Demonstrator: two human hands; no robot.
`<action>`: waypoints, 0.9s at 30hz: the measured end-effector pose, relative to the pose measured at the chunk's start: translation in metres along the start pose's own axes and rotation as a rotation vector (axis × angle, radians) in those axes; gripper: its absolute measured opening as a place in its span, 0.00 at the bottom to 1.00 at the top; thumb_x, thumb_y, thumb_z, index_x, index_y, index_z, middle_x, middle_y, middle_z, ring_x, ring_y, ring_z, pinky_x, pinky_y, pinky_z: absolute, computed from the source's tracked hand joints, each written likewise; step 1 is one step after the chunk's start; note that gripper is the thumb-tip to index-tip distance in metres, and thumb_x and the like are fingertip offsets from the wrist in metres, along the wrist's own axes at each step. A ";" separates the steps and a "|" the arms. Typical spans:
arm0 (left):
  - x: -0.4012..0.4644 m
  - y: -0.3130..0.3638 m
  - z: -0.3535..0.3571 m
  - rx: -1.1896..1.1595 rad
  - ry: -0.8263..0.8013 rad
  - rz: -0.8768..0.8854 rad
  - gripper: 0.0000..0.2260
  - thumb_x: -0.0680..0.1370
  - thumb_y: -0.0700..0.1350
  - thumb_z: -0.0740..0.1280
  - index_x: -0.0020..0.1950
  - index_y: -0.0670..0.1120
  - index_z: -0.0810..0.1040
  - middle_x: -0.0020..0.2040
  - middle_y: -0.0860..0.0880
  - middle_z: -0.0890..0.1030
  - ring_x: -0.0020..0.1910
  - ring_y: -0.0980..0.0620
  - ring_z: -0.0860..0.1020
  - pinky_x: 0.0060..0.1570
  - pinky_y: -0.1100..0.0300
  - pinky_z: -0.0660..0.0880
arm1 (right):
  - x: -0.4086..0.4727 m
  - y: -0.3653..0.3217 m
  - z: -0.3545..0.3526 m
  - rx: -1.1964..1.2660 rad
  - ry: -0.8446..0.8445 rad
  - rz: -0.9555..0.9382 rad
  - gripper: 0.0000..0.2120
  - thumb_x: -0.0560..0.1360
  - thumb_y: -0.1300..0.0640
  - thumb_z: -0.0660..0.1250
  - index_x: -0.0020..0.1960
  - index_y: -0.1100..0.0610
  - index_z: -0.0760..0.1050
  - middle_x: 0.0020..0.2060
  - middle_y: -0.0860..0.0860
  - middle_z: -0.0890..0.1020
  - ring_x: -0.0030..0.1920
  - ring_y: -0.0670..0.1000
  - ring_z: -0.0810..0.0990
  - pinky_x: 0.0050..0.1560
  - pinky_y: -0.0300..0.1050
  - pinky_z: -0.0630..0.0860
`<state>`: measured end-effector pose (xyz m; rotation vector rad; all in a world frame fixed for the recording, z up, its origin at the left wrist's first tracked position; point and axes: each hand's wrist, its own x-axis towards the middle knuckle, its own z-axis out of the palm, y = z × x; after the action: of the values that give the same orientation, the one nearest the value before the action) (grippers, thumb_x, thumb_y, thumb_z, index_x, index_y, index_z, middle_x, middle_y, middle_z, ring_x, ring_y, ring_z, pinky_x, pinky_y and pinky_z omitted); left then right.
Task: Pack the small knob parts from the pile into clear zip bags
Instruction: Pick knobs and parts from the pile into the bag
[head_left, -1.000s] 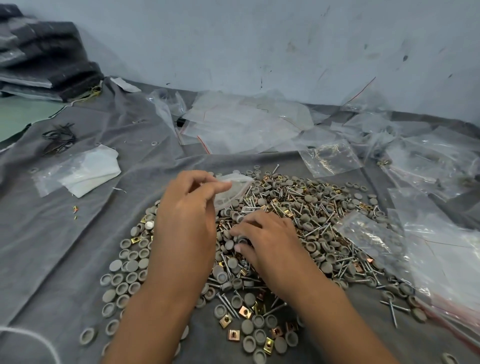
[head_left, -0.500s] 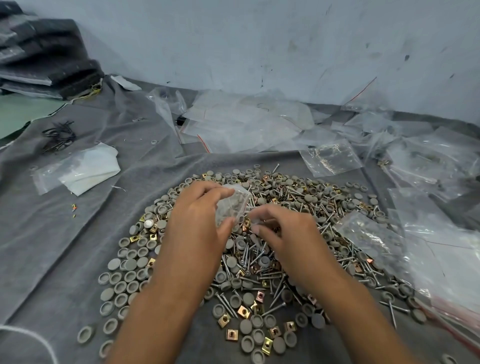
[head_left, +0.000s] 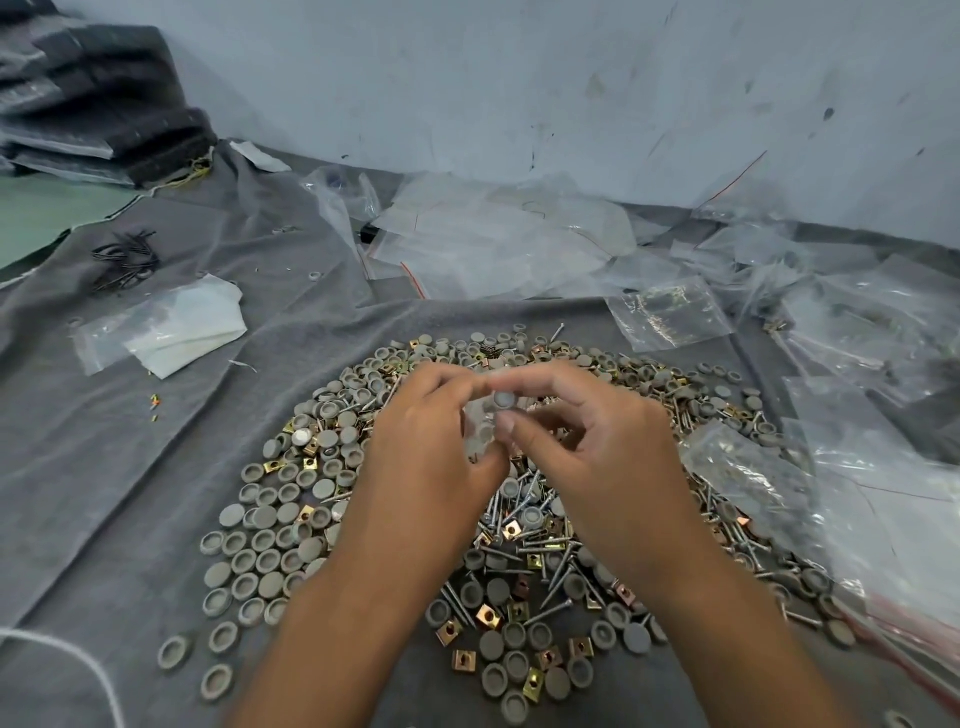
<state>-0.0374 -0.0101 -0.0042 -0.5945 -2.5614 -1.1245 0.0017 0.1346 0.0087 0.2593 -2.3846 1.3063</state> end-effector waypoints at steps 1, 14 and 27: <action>0.000 -0.001 0.000 -0.002 -0.007 -0.009 0.16 0.72 0.46 0.73 0.60 0.52 0.81 0.51 0.60 0.75 0.43 0.65 0.73 0.48 0.78 0.64 | 0.000 0.001 0.000 -0.005 -0.005 0.004 0.12 0.78 0.59 0.73 0.56 0.44 0.83 0.48 0.38 0.85 0.48 0.39 0.85 0.38 0.26 0.72; 0.001 -0.002 0.000 -0.046 -0.004 -0.042 0.20 0.72 0.47 0.77 0.64 0.54 0.80 0.53 0.61 0.75 0.45 0.65 0.74 0.48 0.79 0.65 | 0.005 0.004 -0.002 0.127 0.078 0.056 0.10 0.78 0.59 0.73 0.55 0.46 0.82 0.50 0.42 0.85 0.43 0.48 0.87 0.31 0.37 0.78; 0.001 0.000 -0.002 -0.003 -0.001 -0.008 0.19 0.73 0.47 0.76 0.64 0.53 0.80 0.53 0.61 0.75 0.45 0.67 0.72 0.50 0.79 0.63 | 0.004 0.006 -0.012 -0.064 0.015 -0.005 0.10 0.76 0.54 0.74 0.54 0.43 0.79 0.43 0.38 0.85 0.46 0.38 0.84 0.42 0.29 0.78</action>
<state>-0.0384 -0.0116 -0.0026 -0.5864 -2.5654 -1.1307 -0.0008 0.1485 0.0116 0.2357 -2.4062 1.2234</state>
